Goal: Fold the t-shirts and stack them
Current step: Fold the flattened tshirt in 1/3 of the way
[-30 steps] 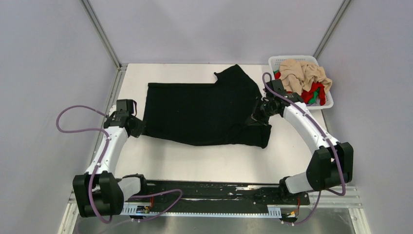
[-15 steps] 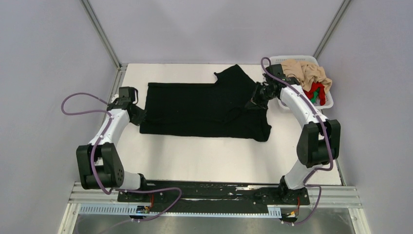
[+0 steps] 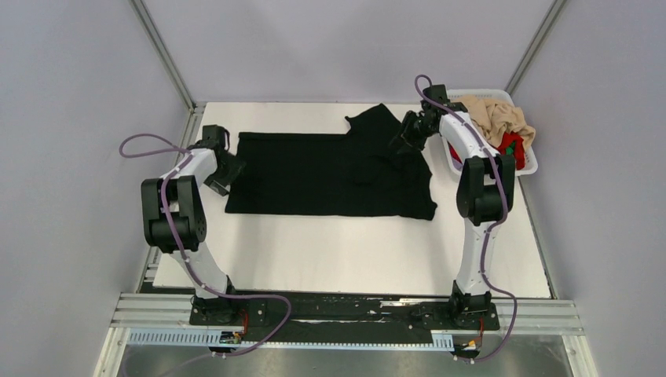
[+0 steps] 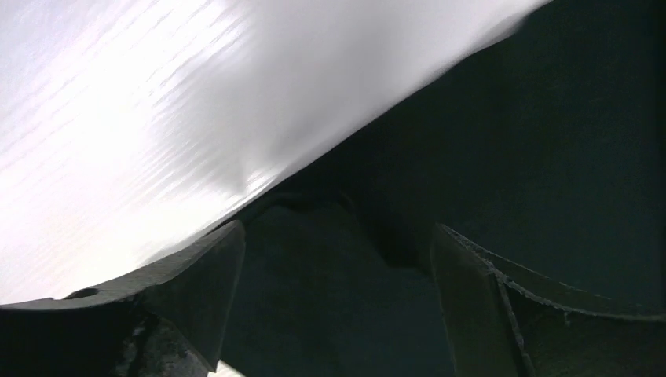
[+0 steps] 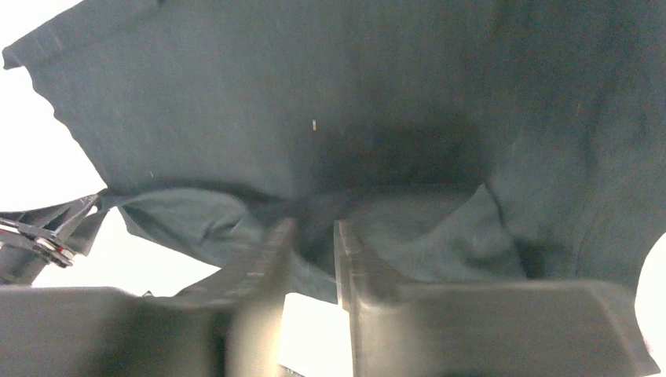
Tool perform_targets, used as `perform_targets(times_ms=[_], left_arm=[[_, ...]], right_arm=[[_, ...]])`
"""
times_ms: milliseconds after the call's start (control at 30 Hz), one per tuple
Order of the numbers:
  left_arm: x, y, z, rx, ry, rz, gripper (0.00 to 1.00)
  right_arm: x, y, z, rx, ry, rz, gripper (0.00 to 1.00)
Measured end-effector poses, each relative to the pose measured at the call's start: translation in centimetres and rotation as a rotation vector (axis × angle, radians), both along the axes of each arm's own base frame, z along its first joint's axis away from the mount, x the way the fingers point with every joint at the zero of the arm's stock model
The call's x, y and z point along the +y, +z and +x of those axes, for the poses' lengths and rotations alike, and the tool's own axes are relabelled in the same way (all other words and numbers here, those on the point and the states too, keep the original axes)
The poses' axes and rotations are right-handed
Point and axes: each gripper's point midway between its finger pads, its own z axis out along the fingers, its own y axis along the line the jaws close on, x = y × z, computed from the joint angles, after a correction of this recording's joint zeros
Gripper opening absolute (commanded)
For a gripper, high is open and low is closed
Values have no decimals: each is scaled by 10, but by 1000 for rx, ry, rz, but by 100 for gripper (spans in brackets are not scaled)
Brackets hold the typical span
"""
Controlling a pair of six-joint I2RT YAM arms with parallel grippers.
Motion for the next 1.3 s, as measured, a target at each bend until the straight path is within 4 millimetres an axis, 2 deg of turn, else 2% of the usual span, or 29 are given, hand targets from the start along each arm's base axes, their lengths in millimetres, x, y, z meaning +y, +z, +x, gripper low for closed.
perform_targets(times_ms=[67,133,233,333,400,533,633,700,900,933,1033,1167,1300], left_arm=[[4,9,18,-29,0,6,100],[7,26,33,-75,-5,15,100],[7,55,45,-156,-23,26,100],[1,71,42,-200,-60,7,100],[-10,76,38,-223,-107,-29,100],[-37,62,31,-208,-205,-96,100],[-56,45,26,-163,-262,-141,100],[-64,32,24,-132,-282,-163,100],[-65,7,22,-80,-283,-163,100],[-65,3,22,-72,-282,-162,100],[-63,-10,23,-41,-278,-163,100],[-63,-10,27,-51,-285,-160,100],[-64,-10,26,-58,-291,-166,100]], right_arm=[[-6,-2,19,-23,-26,1,86],[-13,-4,23,-29,-45,-10,99],[-20,0,17,-54,-61,-25,100],[-18,1,-9,-44,-46,-39,100],[-9,1,-29,-41,-12,-57,100],[22,-2,-54,-59,99,-76,100],[48,-7,-56,-77,171,-66,100],[55,-14,-49,-84,190,-72,100],[45,-47,20,-139,141,-121,100],[43,-54,25,-140,133,-128,100],[35,-63,29,-127,117,-142,100],[31,-67,31,-143,108,-159,100],[29,-68,14,-162,106,-171,100]])
